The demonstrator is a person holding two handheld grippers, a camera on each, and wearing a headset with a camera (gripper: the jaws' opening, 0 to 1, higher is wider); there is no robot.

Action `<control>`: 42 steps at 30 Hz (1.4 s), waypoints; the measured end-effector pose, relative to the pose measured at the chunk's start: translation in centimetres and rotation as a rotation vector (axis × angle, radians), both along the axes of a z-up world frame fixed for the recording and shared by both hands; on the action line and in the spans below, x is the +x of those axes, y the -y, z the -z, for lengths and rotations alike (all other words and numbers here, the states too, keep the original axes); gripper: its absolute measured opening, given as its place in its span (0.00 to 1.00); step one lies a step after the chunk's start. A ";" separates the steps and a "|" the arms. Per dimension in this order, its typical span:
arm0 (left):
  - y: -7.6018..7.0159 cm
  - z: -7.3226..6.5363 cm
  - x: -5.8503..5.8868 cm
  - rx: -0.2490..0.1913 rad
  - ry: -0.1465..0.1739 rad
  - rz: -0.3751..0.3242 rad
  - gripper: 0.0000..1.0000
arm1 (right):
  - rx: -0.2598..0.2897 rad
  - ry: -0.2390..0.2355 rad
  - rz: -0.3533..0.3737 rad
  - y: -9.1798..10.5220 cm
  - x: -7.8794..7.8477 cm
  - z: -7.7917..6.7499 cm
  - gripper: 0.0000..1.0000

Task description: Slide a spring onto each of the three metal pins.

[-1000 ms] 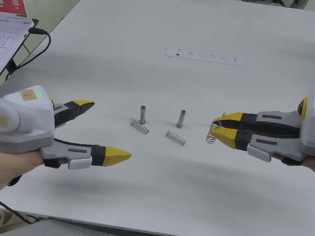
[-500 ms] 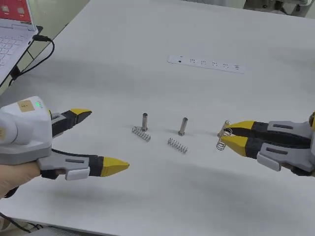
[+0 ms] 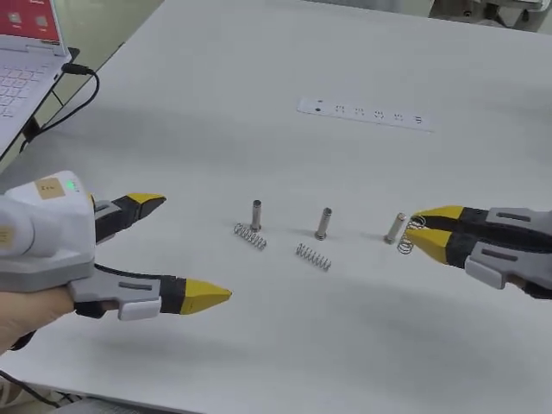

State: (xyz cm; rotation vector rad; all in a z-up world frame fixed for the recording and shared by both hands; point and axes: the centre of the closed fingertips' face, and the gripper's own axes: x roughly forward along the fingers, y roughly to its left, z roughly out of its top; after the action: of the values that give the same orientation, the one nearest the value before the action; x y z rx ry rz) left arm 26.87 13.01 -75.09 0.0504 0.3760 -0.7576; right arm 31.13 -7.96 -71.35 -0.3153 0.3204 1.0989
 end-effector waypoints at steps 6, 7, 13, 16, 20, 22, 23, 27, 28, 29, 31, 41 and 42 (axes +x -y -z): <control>-0.3 0.1 -0.2 0.003 -0.003 -0.005 0.98 | -0.020 0.002 0.030 0.7 1.3 0.7 0.08; -0.4 0.1 -0.2 0.003 -0.005 -0.007 0.98 | -0.020 0.000 0.035 0.8 1.5 0.7 0.08; -0.6 0.1 -0.3 0.005 -0.005 -0.011 0.98 | -0.026 0.015 0.077 1.3 3.4 0.5 0.08; -0.7 0.3 -0.3 0.008 -0.009 -0.013 0.98 | -0.023 0.025 0.096 1.3 4.2 0.3 0.08; -0.7 0.4 -0.2 0.010 -0.011 -0.013 0.98 | -0.019 0.032 0.134 1.5 5.5 0.2 0.08; -0.7 0.4 -0.2 0.009 -0.011 -0.013 0.98 | -0.016 0.032 0.143 1.5 5.9 0.2 0.08; -0.7 0.4 -0.2 0.009 -0.011 -0.014 0.98 | -0.017 0.034 0.149 1.5 6.2 0.3 0.08; -0.8 0.4 -0.2 0.008 -0.012 -0.017 0.98 | -0.008 0.021 0.177 1.7 7.1 0.6 0.08; -0.8 0.5 -0.3 0.010 -0.013 -0.016 0.98 | -0.005 0.016 0.183 1.7 7.3 0.7 0.08; -0.8 0.5 -0.3 0.012 -0.012 -0.015 0.98 | -0.001 0.014 0.187 1.7 7.5 0.7 0.08; -0.8 0.5 -0.4 0.010 -0.014 -0.016 0.98 | 0.009 0.003 0.198 1.7 7.7 0.8 0.08; -0.9 0.5 -0.4 0.008 -0.013 -0.020 0.98 | 0.000 -0.031 0.217 1.8 8.5 2.1 0.08; -0.9 0.5 -0.4 0.007 -0.012 -0.019 0.98 | -0.001 -0.033 0.218 1.8 8.5 2.2 0.08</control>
State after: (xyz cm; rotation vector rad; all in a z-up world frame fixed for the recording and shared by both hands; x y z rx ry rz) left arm 26.50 13.92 -75.54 0.0489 0.3900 -0.7378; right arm 39.63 -9.77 -73.58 -0.2564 0.3754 0.8900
